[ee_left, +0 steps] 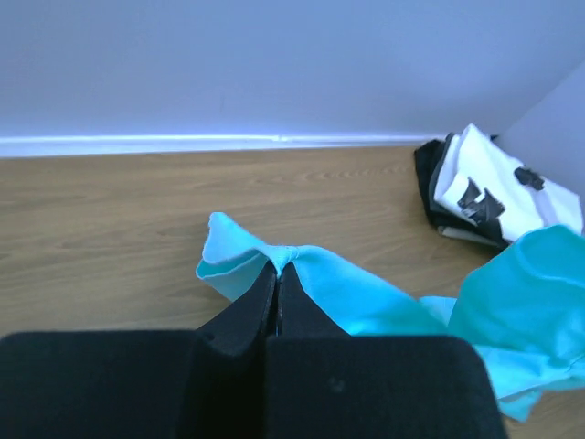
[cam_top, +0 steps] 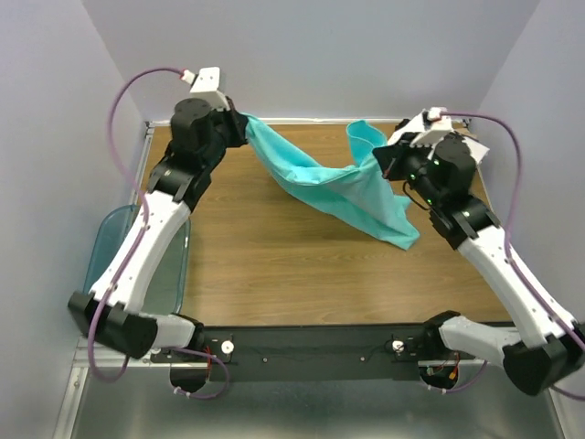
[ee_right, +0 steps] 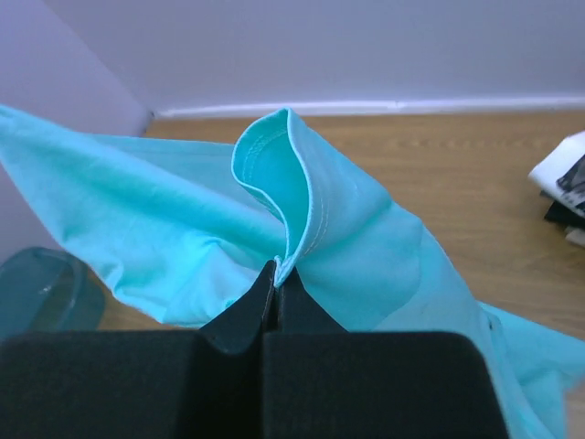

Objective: Fold and stack the t-shirts
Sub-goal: Flatten the tshirt out

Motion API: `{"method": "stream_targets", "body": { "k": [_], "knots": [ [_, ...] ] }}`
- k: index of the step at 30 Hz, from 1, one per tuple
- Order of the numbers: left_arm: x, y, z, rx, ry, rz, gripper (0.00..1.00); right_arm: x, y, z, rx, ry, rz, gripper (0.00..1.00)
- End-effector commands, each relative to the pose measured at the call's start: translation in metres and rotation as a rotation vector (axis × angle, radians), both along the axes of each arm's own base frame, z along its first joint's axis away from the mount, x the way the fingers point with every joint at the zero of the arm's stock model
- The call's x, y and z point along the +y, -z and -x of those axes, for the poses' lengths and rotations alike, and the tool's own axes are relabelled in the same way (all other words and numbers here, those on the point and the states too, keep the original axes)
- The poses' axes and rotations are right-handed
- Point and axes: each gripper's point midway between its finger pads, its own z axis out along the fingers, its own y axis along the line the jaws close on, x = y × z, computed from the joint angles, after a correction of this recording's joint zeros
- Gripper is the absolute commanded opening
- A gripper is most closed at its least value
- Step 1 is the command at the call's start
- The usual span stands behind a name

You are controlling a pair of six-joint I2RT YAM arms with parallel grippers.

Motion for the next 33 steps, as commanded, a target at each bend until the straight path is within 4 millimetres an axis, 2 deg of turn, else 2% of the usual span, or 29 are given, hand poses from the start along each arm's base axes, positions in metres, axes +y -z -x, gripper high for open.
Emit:
{"method": "stream_targets", "body": {
  "k": [1,2,3,5,6,7,9,10,12,13,16,17,19,20,23,24,26,31,33],
  "knots": [
    [0.033,0.014,0.035,0.032,-0.067,-0.111,0.0,-0.023,-0.02,0.03,-0.018,0.046,0.022,0.01],
    [0.038,0.018,0.041,0.032,-0.079,-0.122,0.0,-0.025,-0.023,0.037,-0.024,0.044,0.008,0.02],
    [0.048,0.027,0.05,0.035,-0.104,-0.135,0.0,-0.03,-0.021,0.051,-0.021,0.05,-0.015,0.1],
    [0.053,0.041,0.06,0.044,-0.106,-0.151,0.0,-0.038,-0.013,0.065,-0.004,0.072,-0.051,0.2],
    [0.053,0.048,0.064,0.042,-0.098,-0.15,0.0,-0.048,-0.003,0.071,0.013,0.115,-0.052,0.26],
    [0.055,0.068,0.072,0.065,-0.088,-0.161,0.0,-0.058,0.008,0.082,0.019,0.147,-0.06,0.4],
    [0.05,0.084,0.079,0.07,-0.05,-0.157,0.0,-0.081,0.026,0.09,0.043,0.267,-0.074,0.52],
    [0.05,0.102,0.084,0.099,-0.036,-0.167,0.0,-0.09,0.043,0.092,0.063,0.311,-0.064,0.6],
    [0.041,0.116,0.089,0.123,0.019,-0.159,0.0,-0.107,0.041,0.098,0.028,0.384,-0.056,0.65],
    [0.037,0.13,0.093,0.148,0.048,-0.16,0.0,-0.109,0.041,0.098,0.028,0.393,-0.045,0.68],
    [0.017,0.155,0.103,0.201,0.171,-0.139,0.0,-0.103,0.053,0.09,0.075,0.383,-0.021,0.7],
    [0.012,0.158,0.107,0.209,0.207,-0.134,0.0,-0.095,0.066,0.081,0.123,0.366,-0.003,0.71],
    [0.013,0.164,0.107,0.217,0.208,-0.146,0.0,-0.085,0.083,0.071,0.177,0.342,0.02,0.72],
    [0.014,0.164,0.106,0.216,0.205,-0.152,0.0,-0.078,0.107,0.062,0.242,0.33,0.051,0.73],
    [0.019,0.167,0.104,0.219,0.18,-0.177,0.0,-0.056,0.134,0.052,0.316,0.249,0.056,0.73],
    [0.018,0.168,0.104,0.222,0.184,-0.175,0.0,-0.048,0.153,0.053,0.365,0.213,0.066,0.72],
    [0.017,0.17,0.105,0.229,0.194,-0.172,0.0,-0.043,0.167,0.055,0.39,0.2,0.067,0.72],
    [0.02,0.17,0.105,0.227,0.177,-0.174,0.0,-0.054,0.207,0.078,0.462,0.225,0.09,0.72],
    [0.018,0.172,0.105,0.233,0.185,-0.174,0.0,-0.053,0.216,0.087,0.487,0.217,0.067,0.72]
  ]
}}
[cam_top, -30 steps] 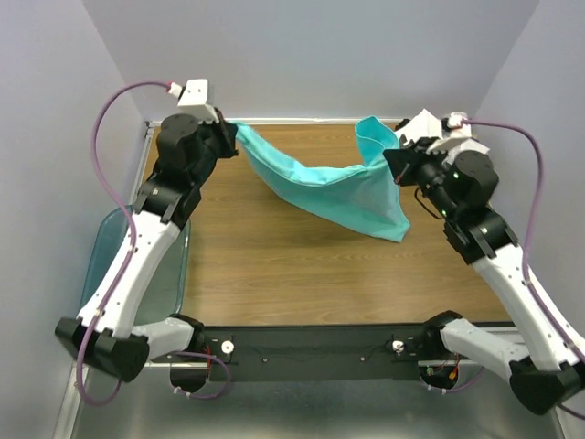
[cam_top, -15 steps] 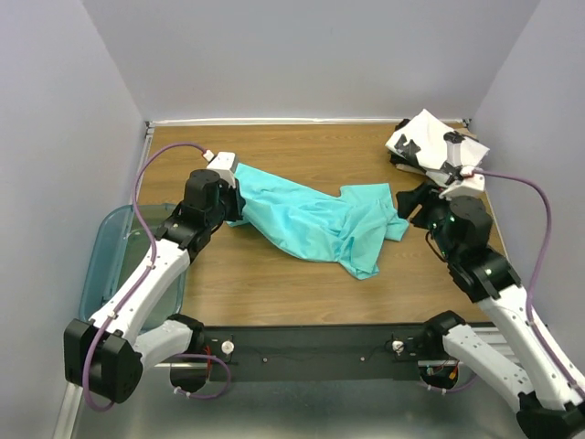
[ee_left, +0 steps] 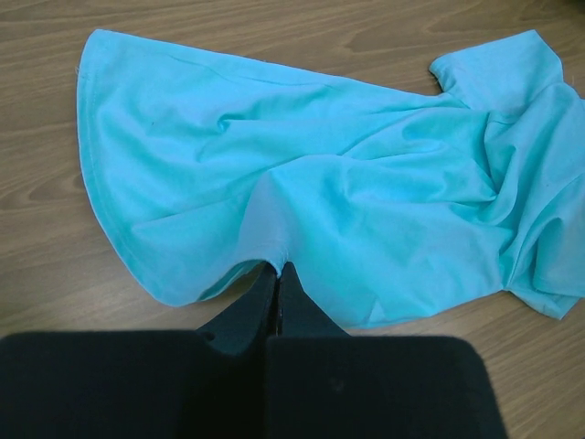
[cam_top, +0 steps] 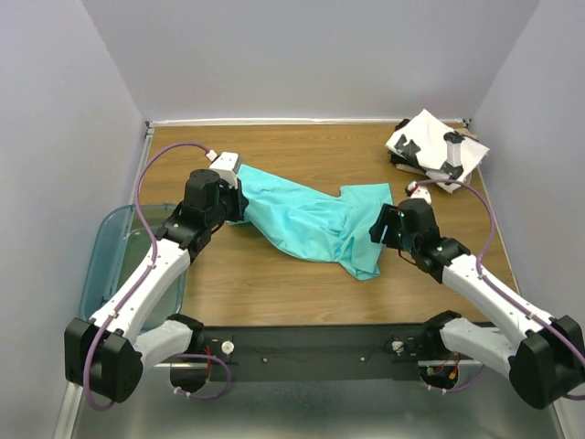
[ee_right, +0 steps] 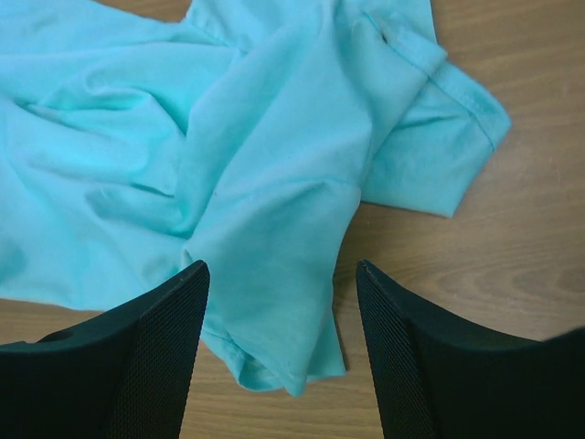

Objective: Fold and stack the t-shirts
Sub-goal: Flatten the tshirt out

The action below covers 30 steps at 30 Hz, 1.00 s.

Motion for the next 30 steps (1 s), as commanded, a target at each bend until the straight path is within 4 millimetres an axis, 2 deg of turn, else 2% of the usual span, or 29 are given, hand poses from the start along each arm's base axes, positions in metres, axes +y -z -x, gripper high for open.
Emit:
{"method": "stream_targets", "body": {
  "k": [1,2,6,13,20,30],
  "knots": [
    [-0.005,0.002,-0.001,-0.005,0.035,-0.001,0.0,0.007,0.012,0.019,0.022,-0.015,-0.081,0.72],
    [-0.006,0.002,-0.001,-0.002,0.04,-0.001,0.0,0.005,0.023,0.028,0.048,-0.012,-0.088,0.72],
    [-0.008,0.007,-0.002,0.014,0.05,-0.001,0.0,0.001,0.047,0.047,0.117,0.008,-0.108,0.72],
    [-0.01,0.014,-0.002,0.035,0.055,-0.006,0.0,0.007,0.056,0.051,0.163,-0.013,-0.113,0.66],
    [-0.01,0.018,-0.003,0.048,0.056,-0.008,0.0,0.016,0.072,0.059,0.226,-0.046,-0.109,0.56],
    [-0.008,0.023,-0.005,0.059,0.04,-0.018,0.0,0.026,0.075,0.064,0.25,-0.11,-0.118,0.4]
  ]
}}
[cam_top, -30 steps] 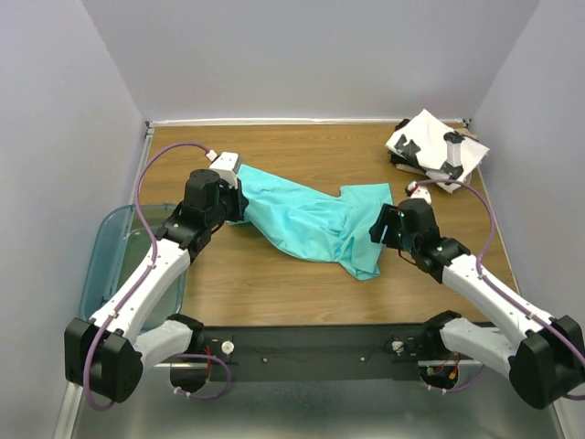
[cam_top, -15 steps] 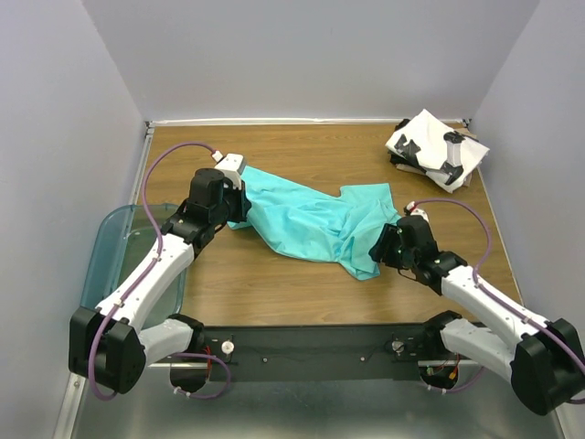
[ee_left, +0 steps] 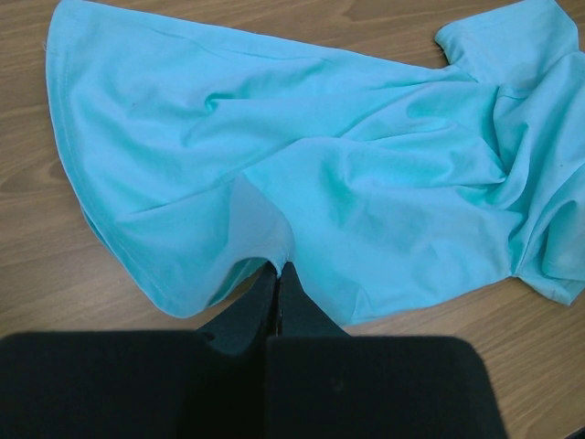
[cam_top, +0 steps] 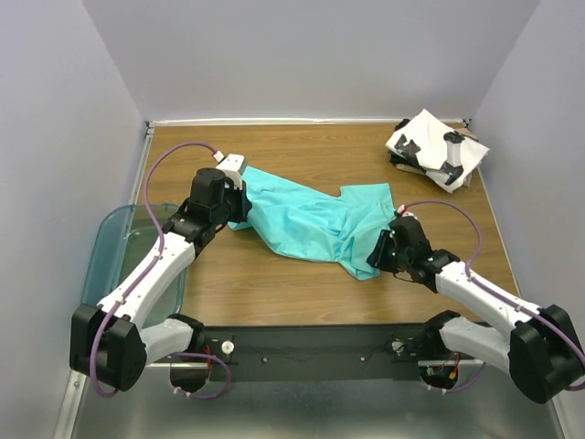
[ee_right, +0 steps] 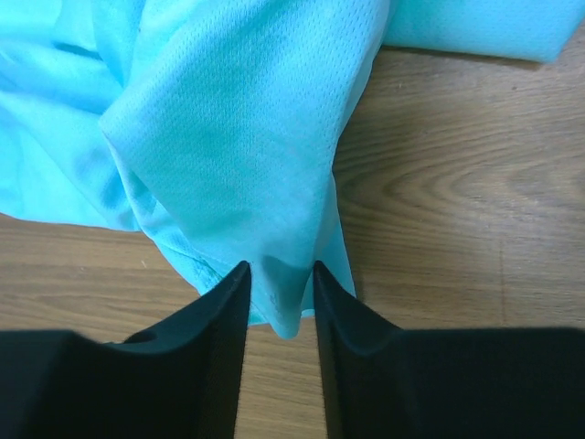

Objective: Fold and stack the t-shirts
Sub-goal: Flatten the tshirt out

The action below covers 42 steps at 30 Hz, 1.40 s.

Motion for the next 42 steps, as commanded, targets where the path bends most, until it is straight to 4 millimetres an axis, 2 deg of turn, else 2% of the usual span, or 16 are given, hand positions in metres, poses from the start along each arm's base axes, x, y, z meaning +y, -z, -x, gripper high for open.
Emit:
{"method": "stream_targets", "body": {
  "k": [1,4,5,7,8,10,13,15,19,22,25,28,29,32,38,42],
  "knots": [
    [0.0,0.005,-0.003,0.007,0.0,-0.009,0.0,0.009,0.006,0.005,0.025,-0.047,-0.019,0.36],
    [0.005,0.007,-0.004,0.012,-0.025,-0.027,0.0,0.013,0.005,0.006,0.034,-0.072,-0.032,0.28],
    [0.006,0.005,-0.005,0.008,-0.033,-0.03,0.0,0.014,0.003,0.005,0.029,-0.071,-0.033,0.18],
    [0.014,0.005,-0.008,0.0,-0.072,-0.054,0.0,0.015,-0.003,0.001,0.008,-0.077,-0.035,0.09],
    [0.017,0.001,-0.009,-0.008,-0.09,-0.06,0.0,0.017,-0.015,-0.005,-0.027,-0.077,-0.045,0.02],
    [0.034,-0.004,-0.013,-0.028,-0.174,-0.108,0.0,0.012,-0.027,-0.011,-0.064,-0.067,-0.018,0.0],
    [0.052,-0.016,-0.018,-0.065,-0.259,-0.135,0.0,0.002,-0.06,-0.025,-0.134,-0.036,0.04,0.01],
    [0.065,-0.024,-0.019,-0.086,-0.303,-0.13,0.0,-0.013,-0.077,-0.033,-0.175,0.015,0.108,0.0],
    [0.105,-0.032,-0.023,-0.106,-0.428,-0.122,0.0,-0.043,-0.086,-0.034,-0.195,0.122,0.219,0.0],
    [0.119,-0.036,-0.025,-0.113,-0.462,-0.107,0.0,-0.052,-0.086,-0.03,-0.189,0.166,0.236,0.01],
    [0.131,-0.036,-0.026,-0.111,-0.498,-0.111,0.0,-0.061,-0.088,-0.03,-0.184,0.216,0.262,0.07],
    [0.131,-0.031,-0.025,-0.098,-0.492,-0.109,0.0,-0.066,-0.087,-0.026,-0.164,0.234,0.286,0.28],
    [0.126,-0.028,-0.026,-0.089,-0.469,-0.099,0.0,-0.065,-0.086,-0.026,-0.156,0.229,0.281,0.44],
    [0.105,-0.022,-0.028,-0.071,-0.363,-0.046,0.0,-0.053,-0.078,-0.022,-0.118,0.186,0.241,0.6],
    [0.091,-0.016,-0.028,-0.051,-0.293,-0.014,0.0,-0.008,-0.051,-0.009,-0.022,0.011,0.072,0.6],
    [0.088,-0.014,-0.027,-0.045,-0.275,-0.009,0.0,0.011,-0.038,-0.002,-0.002,-0.048,-0.006,0.6]
  ]
}}
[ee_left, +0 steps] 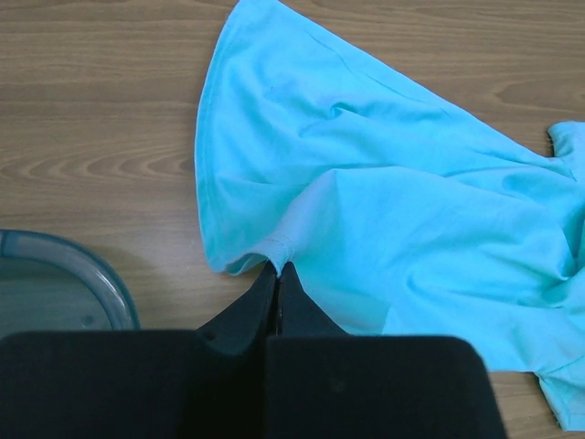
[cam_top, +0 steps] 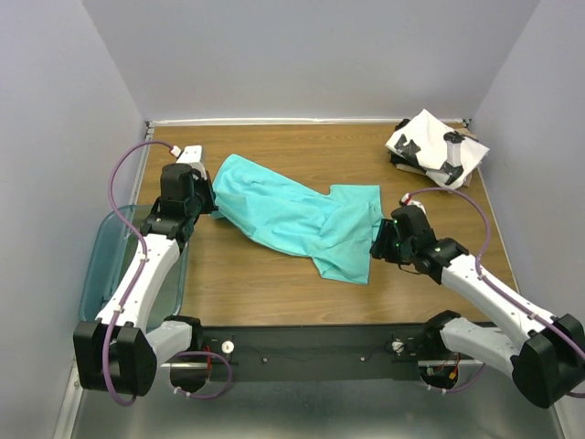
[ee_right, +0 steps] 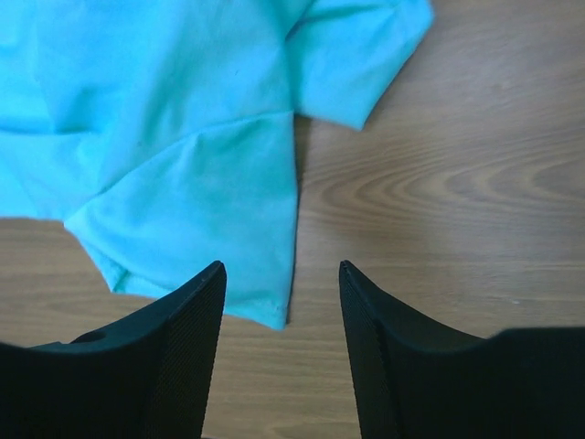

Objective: Fold and stack the t-shirts
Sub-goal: Flatten the tshirt out

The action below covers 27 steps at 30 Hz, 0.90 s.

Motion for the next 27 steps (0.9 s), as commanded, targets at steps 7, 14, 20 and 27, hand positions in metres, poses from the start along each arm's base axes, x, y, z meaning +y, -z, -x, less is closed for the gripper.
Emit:
{"method": "stream_targets", "body": {
  "k": [7,14,20,27],
  "knots": [
    [-0.012,0.001,-0.002,-0.002,0.065,0.033,0.0,0.075,0.006,0.034,0.046,-0.231,-0.182,0.54],
    [-0.013,0.005,-0.002,0.008,0.071,0.034,0.0,0.113,0.026,0.038,0.049,-0.299,-0.079,0.53],
    [-0.013,0.005,-0.002,0.009,0.074,0.032,0.0,0.107,0.045,0.023,0.036,-0.24,0.058,0.54],
    [-0.014,0.006,-0.002,0.015,0.079,0.036,0.0,0.096,0.043,0.009,-0.029,-0.174,0.122,0.53]
  ]
}}
